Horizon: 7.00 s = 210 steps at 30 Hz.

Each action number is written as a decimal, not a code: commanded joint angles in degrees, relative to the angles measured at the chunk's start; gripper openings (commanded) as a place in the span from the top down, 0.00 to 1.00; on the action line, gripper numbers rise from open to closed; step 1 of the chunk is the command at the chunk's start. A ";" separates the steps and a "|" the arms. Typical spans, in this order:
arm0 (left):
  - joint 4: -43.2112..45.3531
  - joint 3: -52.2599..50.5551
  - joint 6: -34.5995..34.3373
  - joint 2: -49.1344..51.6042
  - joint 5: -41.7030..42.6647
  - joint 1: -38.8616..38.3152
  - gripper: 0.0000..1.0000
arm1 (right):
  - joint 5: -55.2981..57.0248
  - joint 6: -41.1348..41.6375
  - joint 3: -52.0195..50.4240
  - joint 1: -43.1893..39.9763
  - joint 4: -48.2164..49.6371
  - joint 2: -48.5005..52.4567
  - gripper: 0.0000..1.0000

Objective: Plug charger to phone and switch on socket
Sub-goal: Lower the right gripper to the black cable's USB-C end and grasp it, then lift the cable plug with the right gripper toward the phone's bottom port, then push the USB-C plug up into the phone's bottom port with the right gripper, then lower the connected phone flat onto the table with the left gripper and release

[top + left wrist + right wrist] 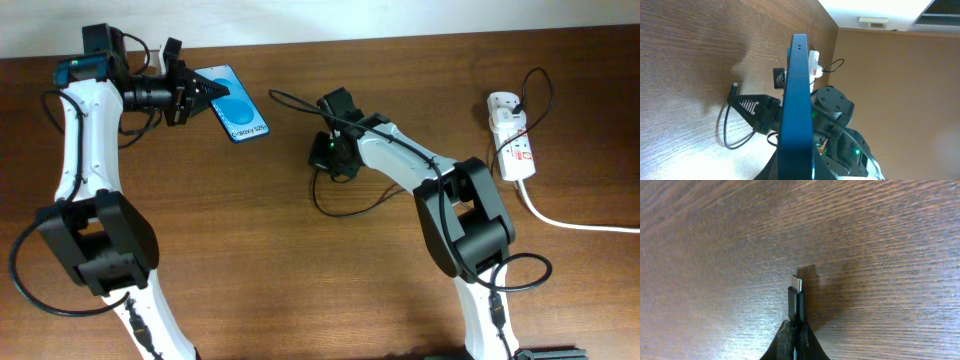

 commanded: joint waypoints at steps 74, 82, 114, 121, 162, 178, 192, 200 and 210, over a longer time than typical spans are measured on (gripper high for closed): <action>3.72 1.09 19.71 -0.33 26.86 -11.98 1.00 | -36.63 -9.11 -35.30 -2.86 29.75 -44.89 0.96; 3.65 1.09 19.71 -0.33 26.69 -12.63 1.00 | -36.57 -9.14 -35.30 -2.86 29.94 -44.89 0.96; 0.79 1.09 19.98 -0.33 22.67 -14.08 1.00 | -34.95 -12.09 -35.30 -3.37 30.25 -44.89 0.96; 0.55 1.09 19.98 -0.33 22.49 -14.08 1.00 | -35.10 -12.83 -35.30 -5.81 29.24 -44.89 0.96; -3.10 1.07 19.96 -0.28 3.76 -13.92 1.00 | -33.57 -14.36 -35.30 -6.32 24.63 -44.89 0.54; -3.82 -6.14 19.96 -0.13 -4.55 -14.19 1.00 | -27.04 -14.78 -35.28 -6.29 17.88 -44.89 0.48; 10.60 -19.71 14.93 -0.11 -4.87 -14.19 1.00 | -23.74 -14.78 -35.30 -6.21 13.53 -44.89 0.48; 18.58 -24.06 11.10 -0.11 -10.80 -14.19 1.00 | -22.88 -14.84 -35.30 -6.19 12.22 -44.89 0.48; 18.32 -24.24 11.06 1.07 -14.64 -15.21 1.00 | -22.88 -15.65 -35.30 -6.21 12.02 -44.89 0.48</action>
